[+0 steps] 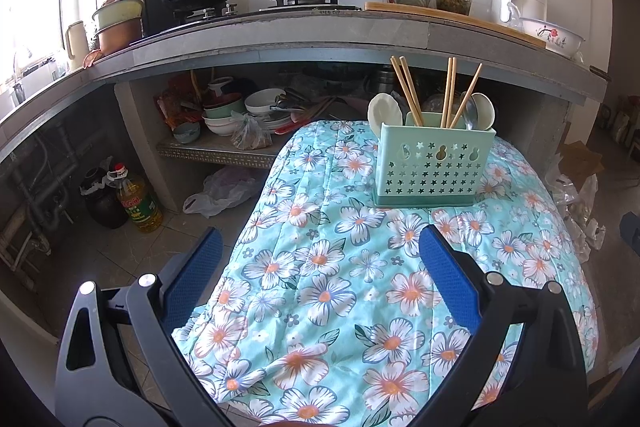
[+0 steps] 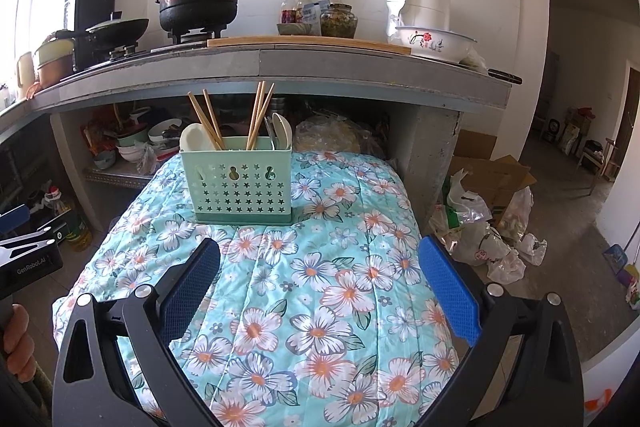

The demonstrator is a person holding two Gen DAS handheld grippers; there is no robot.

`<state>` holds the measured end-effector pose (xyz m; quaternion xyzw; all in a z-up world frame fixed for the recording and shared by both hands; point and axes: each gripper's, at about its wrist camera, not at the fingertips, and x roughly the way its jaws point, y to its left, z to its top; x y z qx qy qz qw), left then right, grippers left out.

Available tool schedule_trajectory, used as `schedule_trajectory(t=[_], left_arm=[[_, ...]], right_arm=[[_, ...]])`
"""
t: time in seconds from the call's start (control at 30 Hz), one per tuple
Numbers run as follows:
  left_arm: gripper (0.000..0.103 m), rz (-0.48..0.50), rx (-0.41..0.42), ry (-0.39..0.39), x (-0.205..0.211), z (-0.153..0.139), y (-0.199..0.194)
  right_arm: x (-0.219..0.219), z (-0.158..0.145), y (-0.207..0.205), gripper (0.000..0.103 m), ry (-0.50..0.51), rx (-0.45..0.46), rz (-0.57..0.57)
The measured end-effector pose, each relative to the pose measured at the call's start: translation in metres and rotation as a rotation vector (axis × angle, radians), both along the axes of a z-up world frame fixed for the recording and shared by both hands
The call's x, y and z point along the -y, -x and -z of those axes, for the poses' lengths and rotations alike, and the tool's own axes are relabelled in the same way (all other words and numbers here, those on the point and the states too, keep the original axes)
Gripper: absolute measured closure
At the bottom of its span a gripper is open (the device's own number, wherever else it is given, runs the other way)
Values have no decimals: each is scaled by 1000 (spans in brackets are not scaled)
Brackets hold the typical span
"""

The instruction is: Organize utensils

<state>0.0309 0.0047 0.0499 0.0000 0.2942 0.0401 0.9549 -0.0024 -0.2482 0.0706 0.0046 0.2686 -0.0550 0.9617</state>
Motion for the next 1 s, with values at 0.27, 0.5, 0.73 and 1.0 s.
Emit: schedule_trajectory(t=[0.27, 0.5, 0.73, 1.0], left_arm=[[8, 2, -1, 0, -1, 0, -1], [8, 2, -1, 1, -1, 0, -1], [8, 3, -1, 0, -1, 0, -1], [8, 3, -1, 0, -2, 0, -1]], right_arm=[[0, -1, -1, 6, 0, 1, -3], [0, -2, -1, 6, -1, 2, -3], [0, -1, -1, 6, -1, 2, -3], [-1, -2, -1, 6, 1, 3, -5]])
